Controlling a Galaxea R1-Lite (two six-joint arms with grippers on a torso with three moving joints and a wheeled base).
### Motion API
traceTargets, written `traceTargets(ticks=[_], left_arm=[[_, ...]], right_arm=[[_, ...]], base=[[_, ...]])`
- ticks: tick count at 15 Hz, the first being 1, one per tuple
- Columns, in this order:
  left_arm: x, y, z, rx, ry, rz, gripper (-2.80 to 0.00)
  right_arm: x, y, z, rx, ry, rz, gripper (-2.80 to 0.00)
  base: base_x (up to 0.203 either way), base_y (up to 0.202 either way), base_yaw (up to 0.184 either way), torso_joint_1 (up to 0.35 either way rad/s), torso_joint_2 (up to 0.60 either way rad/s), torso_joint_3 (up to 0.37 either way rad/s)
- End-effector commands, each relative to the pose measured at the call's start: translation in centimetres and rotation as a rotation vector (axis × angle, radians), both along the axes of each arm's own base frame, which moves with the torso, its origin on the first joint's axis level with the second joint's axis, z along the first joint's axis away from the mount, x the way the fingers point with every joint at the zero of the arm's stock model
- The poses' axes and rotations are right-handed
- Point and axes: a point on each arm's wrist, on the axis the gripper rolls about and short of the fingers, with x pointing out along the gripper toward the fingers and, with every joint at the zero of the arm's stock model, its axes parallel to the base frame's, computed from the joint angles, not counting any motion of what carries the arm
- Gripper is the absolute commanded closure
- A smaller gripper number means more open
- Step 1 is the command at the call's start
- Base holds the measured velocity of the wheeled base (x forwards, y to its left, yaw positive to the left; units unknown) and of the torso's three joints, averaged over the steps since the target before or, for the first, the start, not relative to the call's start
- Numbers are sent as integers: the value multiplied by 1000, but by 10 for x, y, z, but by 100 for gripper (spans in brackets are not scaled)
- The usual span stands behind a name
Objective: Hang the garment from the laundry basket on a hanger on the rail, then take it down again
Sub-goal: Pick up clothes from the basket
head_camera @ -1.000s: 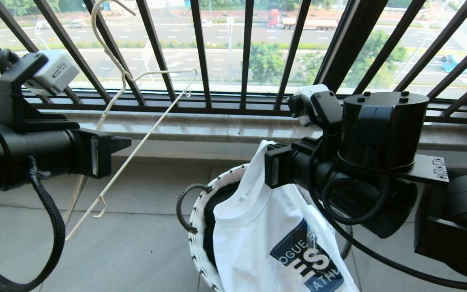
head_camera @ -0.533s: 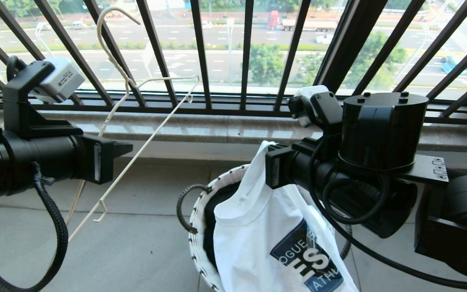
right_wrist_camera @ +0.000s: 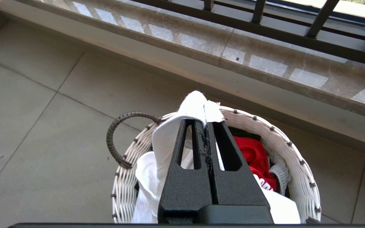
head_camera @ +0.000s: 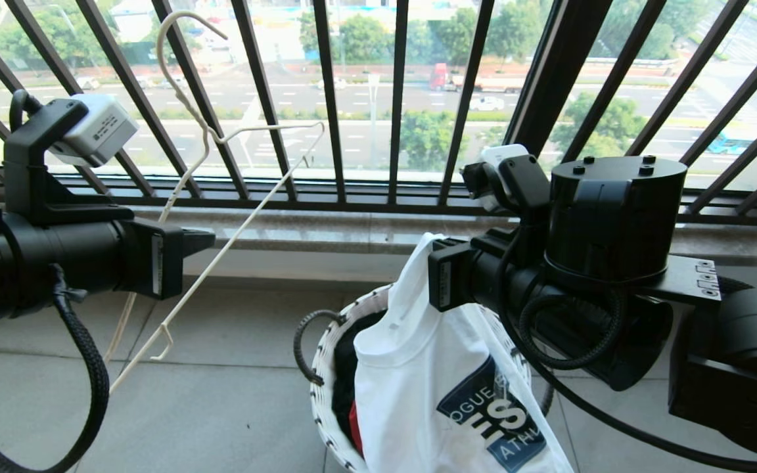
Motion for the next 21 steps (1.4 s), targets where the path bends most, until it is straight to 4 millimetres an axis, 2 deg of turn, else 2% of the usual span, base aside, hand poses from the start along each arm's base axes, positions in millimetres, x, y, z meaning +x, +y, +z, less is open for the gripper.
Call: traceTargets(ticks=[1, 21], left_arm=[[0, 0, 0, 0, -1, 2, 0], [1, -1, -3, 29, 2, -10, 0]], right_arm=[[1, 1, -1, -2, 2, -2, 0], [5, 6, -11, -39, 17, 0, 0]], base=[[0, 0, 0, 4, 5, 196], [0, 0, 0, 0, 4, 203]])
